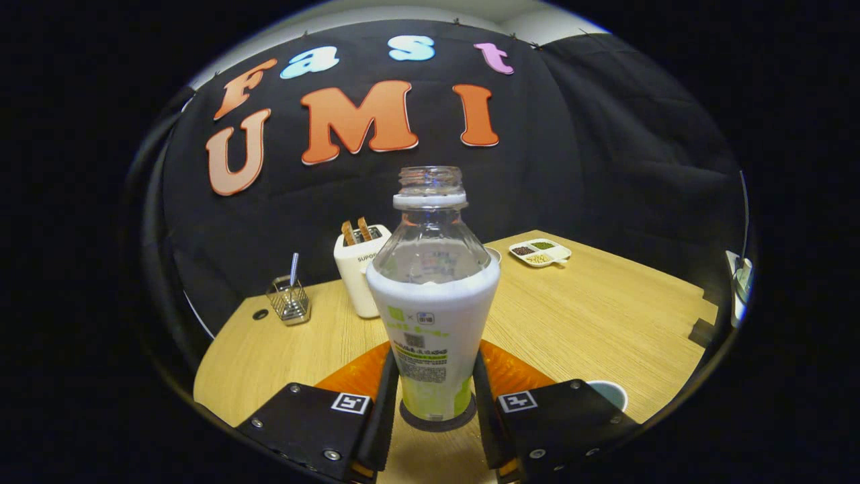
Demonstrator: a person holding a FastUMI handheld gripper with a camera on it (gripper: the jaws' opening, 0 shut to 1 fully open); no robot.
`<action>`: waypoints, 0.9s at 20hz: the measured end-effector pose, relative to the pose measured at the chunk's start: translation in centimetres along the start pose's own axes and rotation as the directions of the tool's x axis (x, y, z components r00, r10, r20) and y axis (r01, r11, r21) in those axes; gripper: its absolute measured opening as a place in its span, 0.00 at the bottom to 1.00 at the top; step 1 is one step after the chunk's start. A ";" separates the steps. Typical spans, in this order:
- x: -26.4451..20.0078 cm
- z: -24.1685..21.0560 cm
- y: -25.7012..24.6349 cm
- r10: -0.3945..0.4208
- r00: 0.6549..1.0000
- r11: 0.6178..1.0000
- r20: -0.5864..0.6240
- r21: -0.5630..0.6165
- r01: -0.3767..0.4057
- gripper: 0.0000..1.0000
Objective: Take the bottle from table, then pour the juice into the cup, finally place the bottle on the coaster
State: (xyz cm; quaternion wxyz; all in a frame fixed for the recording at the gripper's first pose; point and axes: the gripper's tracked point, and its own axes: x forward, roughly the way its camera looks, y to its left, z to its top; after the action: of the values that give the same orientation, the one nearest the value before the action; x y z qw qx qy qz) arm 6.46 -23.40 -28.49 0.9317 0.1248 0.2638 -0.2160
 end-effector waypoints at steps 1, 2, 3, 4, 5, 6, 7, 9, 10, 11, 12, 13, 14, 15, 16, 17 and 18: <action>0.5 -0.5 0.3 -0.004 1.000 1.000 -0.010 -0.026 0.004 0.55; 0.9 -1.0 0.7 -0.011 1.000 0.999 -0.022 -0.054 0.009 0.55; 1.3 -1.5 0.8 -0.019 0.999 0.997 -0.031 -0.078 0.017 0.55; 1.6 -2.0 0.8 -0.025 0.999 0.995 -0.039 -0.096 0.021 0.55; 1.8 -2.2 1.0 -0.026 0.999 0.994 -0.041 -0.103 0.022 0.55; 2.2 -2.5 1.1 -0.023 0.999 0.995 -0.041 -0.103 0.018 0.55; 2.4 -2.8 1.2 -0.017 0.999 0.995 -0.048 -0.099 0.012 0.55; 2.9 -3.5 1.2 -0.021 0.998 0.995 -0.057 -0.102 0.015 0.56; 3.1 -3.8 0.9 -0.029 0.998 0.994 -0.062 -0.109 0.023 0.56; 3.2 -3.9 0.9 -0.030 0.998 0.993 -0.061 -0.114 0.023 0.57; 3.3 -4.1 0.9 -0.027 0.998 0.993 -0.063 -0.116 0.019 0.57; 3.2 -4.0 1.0 -0.025 0.998 0.994 -0.052 -0.109 0.019 0.58; 3.2 -4.0 1.1 -0.018 0.998 0.995 -0.053 -0.099 0.013 0.60; 3.2 -4.0 1.2 -0.014 0.999 0.996 -0.053 -0.088 0.009 0.61; 3.2 -4.0 1.2 -0.011 0.999 0.997 -0.048 -0.080 0.007 0.62; 3.1 -4.0 1.3 -0.005 0.999 0.997 -0.046 -0.078 0.002 0.63; 3.3 -4.1 1.4 -0.005 0.999 0.997 -0.042 -0.078 0.002 0.64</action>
State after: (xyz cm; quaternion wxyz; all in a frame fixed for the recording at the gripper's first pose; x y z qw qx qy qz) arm 7.81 -21.87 -33.51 0.9297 0.0923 0.2920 -0.2045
